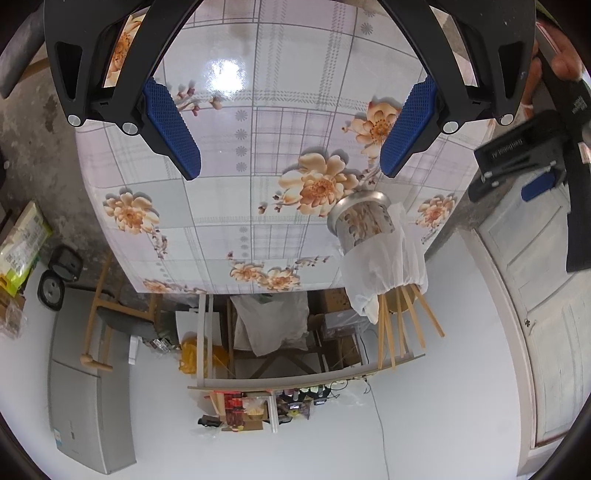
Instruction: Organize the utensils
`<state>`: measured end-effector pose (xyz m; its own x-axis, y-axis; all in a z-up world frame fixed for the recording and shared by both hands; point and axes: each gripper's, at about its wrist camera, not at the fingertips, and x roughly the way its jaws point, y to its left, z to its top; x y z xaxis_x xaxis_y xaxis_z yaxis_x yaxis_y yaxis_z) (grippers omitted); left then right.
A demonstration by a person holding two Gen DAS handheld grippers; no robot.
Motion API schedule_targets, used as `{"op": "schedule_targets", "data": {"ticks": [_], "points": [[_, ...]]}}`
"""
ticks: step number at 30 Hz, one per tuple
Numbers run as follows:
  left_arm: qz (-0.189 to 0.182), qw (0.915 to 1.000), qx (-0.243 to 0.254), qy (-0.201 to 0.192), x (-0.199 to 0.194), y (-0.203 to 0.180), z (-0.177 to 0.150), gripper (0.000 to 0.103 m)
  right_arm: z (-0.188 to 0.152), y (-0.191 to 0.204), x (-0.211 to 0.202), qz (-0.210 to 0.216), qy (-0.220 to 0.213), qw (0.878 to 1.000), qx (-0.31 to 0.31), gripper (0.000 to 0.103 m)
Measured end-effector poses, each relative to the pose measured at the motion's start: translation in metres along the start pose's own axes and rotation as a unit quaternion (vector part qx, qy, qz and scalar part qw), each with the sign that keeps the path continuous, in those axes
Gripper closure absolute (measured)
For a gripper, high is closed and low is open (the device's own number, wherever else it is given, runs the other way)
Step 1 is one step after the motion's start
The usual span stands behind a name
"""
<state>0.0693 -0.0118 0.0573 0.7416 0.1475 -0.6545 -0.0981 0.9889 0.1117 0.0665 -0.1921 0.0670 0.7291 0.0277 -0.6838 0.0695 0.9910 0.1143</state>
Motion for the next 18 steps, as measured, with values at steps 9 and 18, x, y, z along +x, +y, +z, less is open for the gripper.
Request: {"op": "schedule_targets", "data": {"ticks": [9,18], "points": [[0.014,0.9998,-0.01,0.005,0.001,0.017,-0.004,0.006,0.001,0.003,0.002,-0.007,0.003,1.0,-0.008,0.009],[0.034,0.9993,-0.014,0.009,0.001,0.039,-0.011,0.006,0.001,0.003,0.002,-0.013,0.005,1.0,-0.013,0.009]]}}
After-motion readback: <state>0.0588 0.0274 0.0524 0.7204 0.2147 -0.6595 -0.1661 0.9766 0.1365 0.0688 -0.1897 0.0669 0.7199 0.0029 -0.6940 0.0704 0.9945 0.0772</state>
